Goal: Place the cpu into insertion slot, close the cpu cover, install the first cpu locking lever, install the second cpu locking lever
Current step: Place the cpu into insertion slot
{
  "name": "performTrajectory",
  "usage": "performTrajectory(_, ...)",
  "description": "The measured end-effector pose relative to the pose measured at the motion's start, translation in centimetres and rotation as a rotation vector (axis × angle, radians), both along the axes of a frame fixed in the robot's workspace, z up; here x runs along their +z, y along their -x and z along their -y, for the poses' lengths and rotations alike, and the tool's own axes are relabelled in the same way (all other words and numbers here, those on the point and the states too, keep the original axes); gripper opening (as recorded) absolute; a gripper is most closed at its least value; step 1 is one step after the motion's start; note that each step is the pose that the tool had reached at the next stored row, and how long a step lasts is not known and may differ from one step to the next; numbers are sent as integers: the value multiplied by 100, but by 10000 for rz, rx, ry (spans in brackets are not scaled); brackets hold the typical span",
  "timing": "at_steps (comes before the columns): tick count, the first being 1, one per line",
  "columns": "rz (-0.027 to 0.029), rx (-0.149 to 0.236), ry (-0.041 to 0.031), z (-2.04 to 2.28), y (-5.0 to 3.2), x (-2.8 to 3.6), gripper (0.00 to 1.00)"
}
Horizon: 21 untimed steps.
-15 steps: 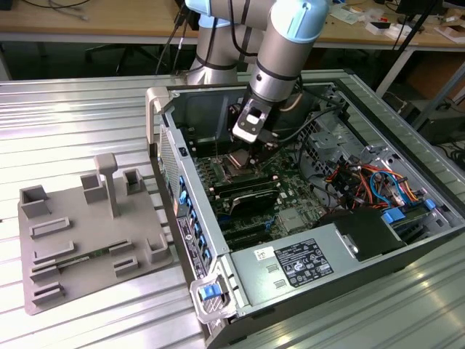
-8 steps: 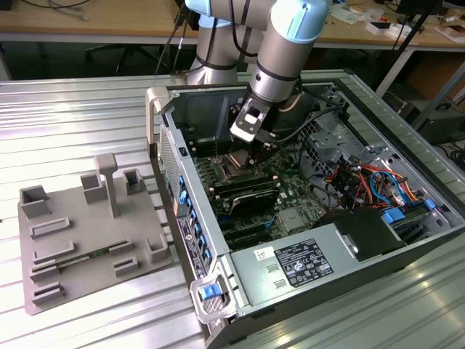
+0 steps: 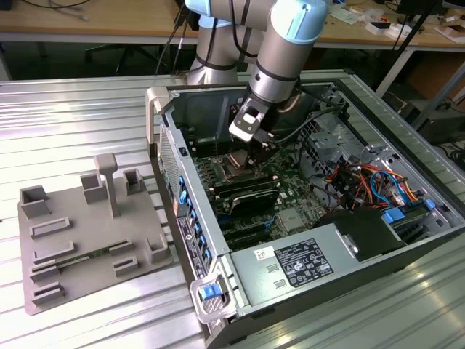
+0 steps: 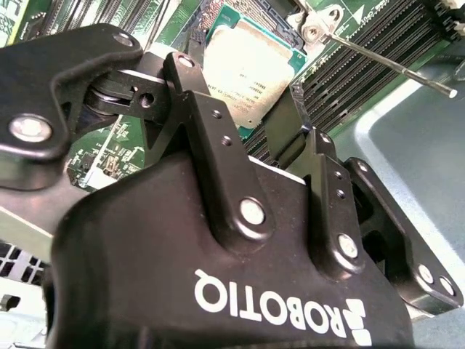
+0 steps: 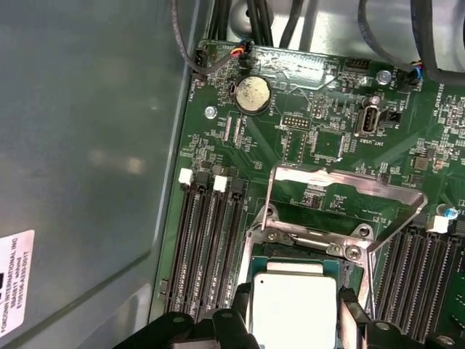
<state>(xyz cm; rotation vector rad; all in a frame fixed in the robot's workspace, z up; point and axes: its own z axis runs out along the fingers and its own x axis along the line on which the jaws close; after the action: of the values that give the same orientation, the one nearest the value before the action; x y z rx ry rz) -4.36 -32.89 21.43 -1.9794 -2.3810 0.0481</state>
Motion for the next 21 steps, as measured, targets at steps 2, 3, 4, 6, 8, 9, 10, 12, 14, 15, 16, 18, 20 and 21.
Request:
performTrajectory(2,0,-122,0,0,0,-2,55)
performTrajectory(3,0,-179,1,0,0,-3,55)
performTrajectory(4,0,-271,1,0,0,-5,55)
performTrajectory(6,0,-427,1,0,0,-8,55)
performTrajectory(8,-1,-558,2,0,0,-9,55)
performTrajectory(9,0,-662,1,0,0,-11,55)
performTrajectory(10,0,-734,0,0,0,-12,55)
performTrajectory(12,0,-900,0,0,0,-14,55)
performTrajectory(14,0,-1058,0,0,0,-15,55)
performTrajectory(15,0,-1116,0,0,0,-16,55)
performTrajectory(16,0,-1204,1,0,0,-17,55)
performTrajectory(18,0,-1430,0,0,0,-20,55)
performTrajectory(20,0,-1654,1,0,0,-22,55)
performTrajectory(21,0,-1799,1,0,0,-24,55)
